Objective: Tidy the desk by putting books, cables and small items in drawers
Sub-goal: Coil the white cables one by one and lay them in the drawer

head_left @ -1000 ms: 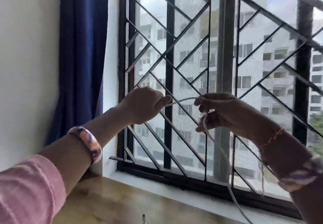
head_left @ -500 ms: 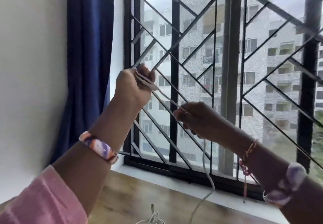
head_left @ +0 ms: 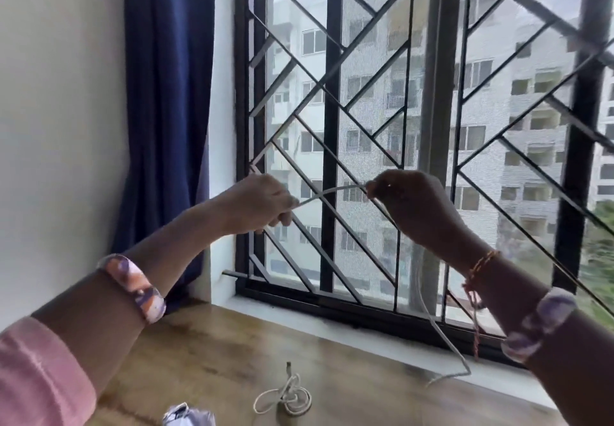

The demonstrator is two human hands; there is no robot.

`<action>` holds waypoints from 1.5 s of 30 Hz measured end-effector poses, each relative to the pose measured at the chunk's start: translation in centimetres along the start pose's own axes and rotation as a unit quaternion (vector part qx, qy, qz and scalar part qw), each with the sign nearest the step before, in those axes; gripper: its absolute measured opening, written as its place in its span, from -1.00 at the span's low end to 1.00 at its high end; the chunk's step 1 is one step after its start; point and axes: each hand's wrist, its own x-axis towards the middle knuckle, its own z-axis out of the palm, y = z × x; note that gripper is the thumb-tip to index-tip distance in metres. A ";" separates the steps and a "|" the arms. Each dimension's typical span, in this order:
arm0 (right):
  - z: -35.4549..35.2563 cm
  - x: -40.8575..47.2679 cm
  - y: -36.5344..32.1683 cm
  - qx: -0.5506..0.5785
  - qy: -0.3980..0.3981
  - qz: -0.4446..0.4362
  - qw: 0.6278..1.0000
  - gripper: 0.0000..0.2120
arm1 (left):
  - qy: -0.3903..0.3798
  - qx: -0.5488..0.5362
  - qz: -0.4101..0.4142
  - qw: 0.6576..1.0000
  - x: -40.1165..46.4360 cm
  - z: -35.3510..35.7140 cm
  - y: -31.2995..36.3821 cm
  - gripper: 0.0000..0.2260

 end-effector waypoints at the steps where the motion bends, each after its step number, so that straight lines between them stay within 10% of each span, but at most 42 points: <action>1: 0.1 0.0 0.3 0.009 0.016 0.002 1.000 -0.82 | -0.003 -0.123 -0.004 0.992 -0.3 -0.1 0.5 -0.60; 7: 2.0 -0.4 -0.6 0.097 0.015 0.052 0.994 -0.50 | 0.051 -0.692 -0.015 0.720 0.5 -0.9 3.4 -0.74; 13: 3.6 -1.4 -1.9 0.179 -0.073 0.109 0.975 -0.62 | 0.303 -0.781 -0.071 0.541 2.9 -1.4 4.5 -0.72; 17: 3.3 -2.9 -1.5 0.215 -0.152 0.128 0.956 -0.65 | 0.527 -0.551 -0.060 0.644 3.7 -2.8 2.0 -0.68; 21: 2.3 -3.6 -1.0 0.185 -0.185 0.106 0.959 -0.69 | 0.626 -0.043 -0.060 0.776 2.4 -3.8 -2.3 -0.69; 28: 0.5 -1.5 0.1 0.171 -0.006 0.059 0.983 -0.74 | 0.265 0.387 0.004 0.883 -1.0 -1.9 -5.7 -0.73; 30: 0.7 -0.8 0.6 0.131 0.023 0.055 0.990 -0.74 | 0.141 0.376 -0.056 0.914 -1.4 -1.6 -4.8 -0.69; 33: 0.6 0.3 1.5 0.101 0.069 0.067 0.990 -0.74 | 0.020 0.066 -0.114 0.991 -2.0 -2.4 -2.6 -0.56; 38: 1.1 0.3 2.5 0.112 0.064 0.088 0.988 -0.65 | -0.035 -0.357 -0.023 0.933 -4.0 -3.8 0.7 -0.64; 43: 2.8 -1.8 0.8 0.137 -0.034 0.076 0.987 -0.64 | 0.152 -0.731 -0.086 0.659 -2.2 -4.2 2.3 -0.73; 45: 3.4 -2.4 -0.2 0.085 -0.066 0.039 0.993 -0.65 | 0.231 -0.744 -0.111 0.617 -1.3 -4.2 2.6 -0.76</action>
